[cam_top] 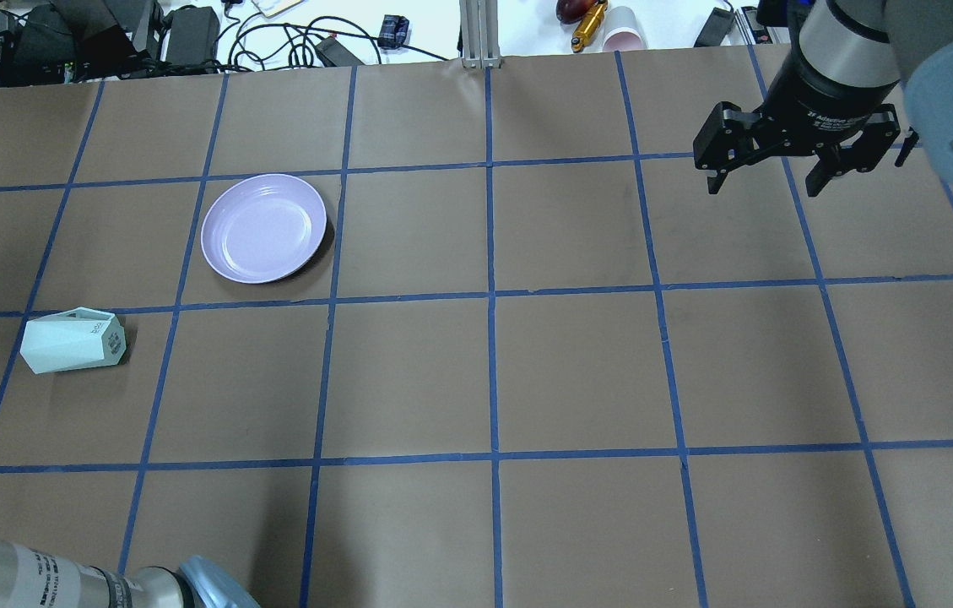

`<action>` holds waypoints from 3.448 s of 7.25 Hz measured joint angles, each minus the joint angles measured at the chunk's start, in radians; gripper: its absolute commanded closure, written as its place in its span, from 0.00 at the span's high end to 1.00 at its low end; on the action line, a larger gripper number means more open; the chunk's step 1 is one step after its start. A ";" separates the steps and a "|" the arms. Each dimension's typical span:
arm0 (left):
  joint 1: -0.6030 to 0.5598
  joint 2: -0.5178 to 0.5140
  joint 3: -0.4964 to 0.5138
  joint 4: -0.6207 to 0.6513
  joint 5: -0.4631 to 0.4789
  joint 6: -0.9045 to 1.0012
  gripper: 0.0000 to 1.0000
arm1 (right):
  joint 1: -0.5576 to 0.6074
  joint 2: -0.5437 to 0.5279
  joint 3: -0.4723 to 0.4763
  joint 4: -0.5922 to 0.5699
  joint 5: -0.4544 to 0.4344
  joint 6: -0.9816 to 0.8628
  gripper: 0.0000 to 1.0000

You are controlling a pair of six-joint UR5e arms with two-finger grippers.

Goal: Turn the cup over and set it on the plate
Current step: 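Lower the left gripper to the mug's open end and close on its rim, then lift the mug with the left gripper and rotate it upright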

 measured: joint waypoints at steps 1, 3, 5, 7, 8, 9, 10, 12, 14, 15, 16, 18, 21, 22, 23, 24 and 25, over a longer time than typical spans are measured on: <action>0.019 -0.027 0.000 -0.022 -0.030 0.015 1.00 | 0.000 0.000 0.000 0.000 0.000 0.000 1.00; 0.035 -0.088 -0.006 -0.050 -0.092 0.038 1.00 | 0.000 0.000 0.000 0.000 0.000 0.000 1.00; 0.042 -0.136 -0.005 -0.107 -0.152 0.059 1.00 | 0.000 0.000 0.000 0.000 0.000 0.000 1.00; 0.060 -0.173 -0.003 -0.135 -0.179 0.079 1.00 | 0.000 0.000 0.000 0.000 0.001 0.000 1.00; 0.070 -0.193 -0.002 -0.153 -0.193 0.101 1.00 | 0.000 0.000 0.000 0.000 0.000 0.000 1.00; 0.078 -0.211 -0.001 -0.181 -0.209 0.119 1.00 | 0.000 0.000 0.000 0.000 0.000 0.000 1.00; 0.086 -0.226 -0.001 -0.216 -0.229 0.127 1.00 | 0.000 0.000 0.000 0.000 0.000 0.000 1.00; 0.101 -0.254 -0.003 -0.273 -0.247 0.163 1.00 | 0.000 0.000 0.000 0.000 0.000 0.000 1.00; 0.107 -0.279 -0.007 -0.311 -0.250 0.241 1.00 | 0.000 0.000 0.000 0.000 0.000 0.000 1.00; 0.107 -0.290 -0.007 -0.328 -0.250 0.286 1.00 | 0.000 0.000 0.000 0.000 0.000 0.000 1.00; 0.107 -0.296 -0.008 -0.345 -0.250 0.314 1.00 | 0.000 0.000 0.000 0.000 0.000 0.000 1.00; 0.107 -0.308 -0.010 -0.381 -0.270 0.352 1.00 | 0.000 0.001 0.000 0.000 0.000 0.000 1.00; 0.099 -0.320 -0.021 -0.429 -0.291 0.376 1.00 | 0.000 0.001 0.000 0.000 0.001 0.000 1.00; 0.095 -0.321 -0.027 -0.442 -0.303 0.378 1.00 | 0.000 0.000 0.000 0.000 0.000 0.000 1.00; 0.093 -0.322 -0.030 -0.447 -0.309 0.379 1.00 | 0.000 0.000 0.000 0.000 0.000 0.000 1.00; 0.092 -0.325 -0.031 -0.449 -0.312 0.388 1.00 | 0.000 0.000 0.000 0.000 0.001 0.000 1.00; 0.090 -0.329 -0.032 -0.450 -0.313 0.403 1.00 | 0.000 0.001 0.000 0.000 0.001 0.000 1.00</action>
